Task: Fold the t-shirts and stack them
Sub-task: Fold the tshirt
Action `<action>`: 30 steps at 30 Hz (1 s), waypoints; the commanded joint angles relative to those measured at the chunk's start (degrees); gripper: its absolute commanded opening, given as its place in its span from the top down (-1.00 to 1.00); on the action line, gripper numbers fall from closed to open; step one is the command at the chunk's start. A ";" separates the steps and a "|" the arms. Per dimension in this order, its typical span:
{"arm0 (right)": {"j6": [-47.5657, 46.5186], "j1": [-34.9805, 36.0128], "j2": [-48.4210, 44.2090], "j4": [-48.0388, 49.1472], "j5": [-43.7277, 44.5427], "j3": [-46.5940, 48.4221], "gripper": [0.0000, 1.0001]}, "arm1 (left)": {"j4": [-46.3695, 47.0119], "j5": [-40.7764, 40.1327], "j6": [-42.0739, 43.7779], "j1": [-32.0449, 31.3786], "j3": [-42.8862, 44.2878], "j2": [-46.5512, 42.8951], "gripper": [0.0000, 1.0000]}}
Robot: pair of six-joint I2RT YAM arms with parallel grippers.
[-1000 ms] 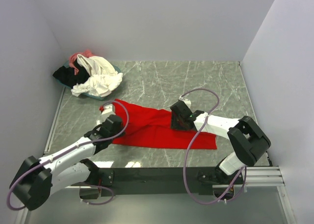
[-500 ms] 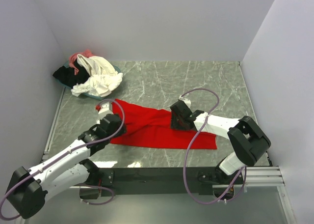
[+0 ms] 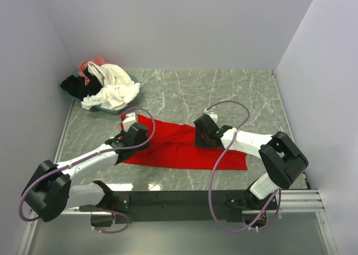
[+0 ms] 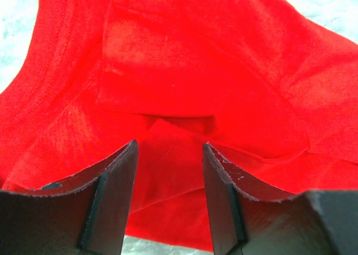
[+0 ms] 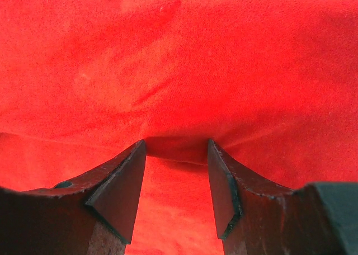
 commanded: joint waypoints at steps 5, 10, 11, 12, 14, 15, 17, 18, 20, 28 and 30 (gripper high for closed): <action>-0.35 0.44 0.61 0.48 1.43 1.83 -0.11 | 4.83 0.21 0.40 0.23 -0.04 3.85 -0.11; -0.27 0.44 0.43 0.39 1.52 1.66 -0.11 | 4.83 -0.15 0.49 0.49 0.49 5.80 -0.11; -0.27 0.44 0.43 0.48 1.52 1.57 -0.11 | 4.92 -0.23 0.49 0.49 0.49 5.80 -0.10; -0.35 0.44 0.52 0.48 1.52 1.57 -0.11 | 4.92 -0.23 0.40 0.49 0.32 5.71 -0.06; -0.35 0.53 0.52 0.48 1.52 1.57 -0.11 | 5.18 -0.23 0.49 0.49 0.23 5.45 0.08; -0.35 0.36 0.52 0.48 1.52 1.57 -0.11 | 5.27 -0.32 0.67 0.49 -0.03 5.27 0.22; -0.35 0.44 0.61 0.48 1.43 1.57 -0.11 | 5.36 -0.50 0.93 0.49 -0.12 4.92 0.39; -0.35 0.53 0.52 0.39 1.43 1.48 -0.11 | 5.36 -0.76 1.02 0.49 -0.12 4.83 0.59; -0.44 0.44 0.44 0.39 1.52 1.48 -0.11 | 5.18 -0.94 1.19 0.49 -0.21 4.57 0.79; -0.35 0.44 0.61 -0.40 2.14 2.27 -0.11 | 6.67 1.69 2.07 -1.17 -3.02 -1.49 0.99; -0.27 0.44 0.78 -0.58 2.14 2.45 -0.11 | 7.20 2.84 2.25 -2.05 -4.42 -3.78 0.99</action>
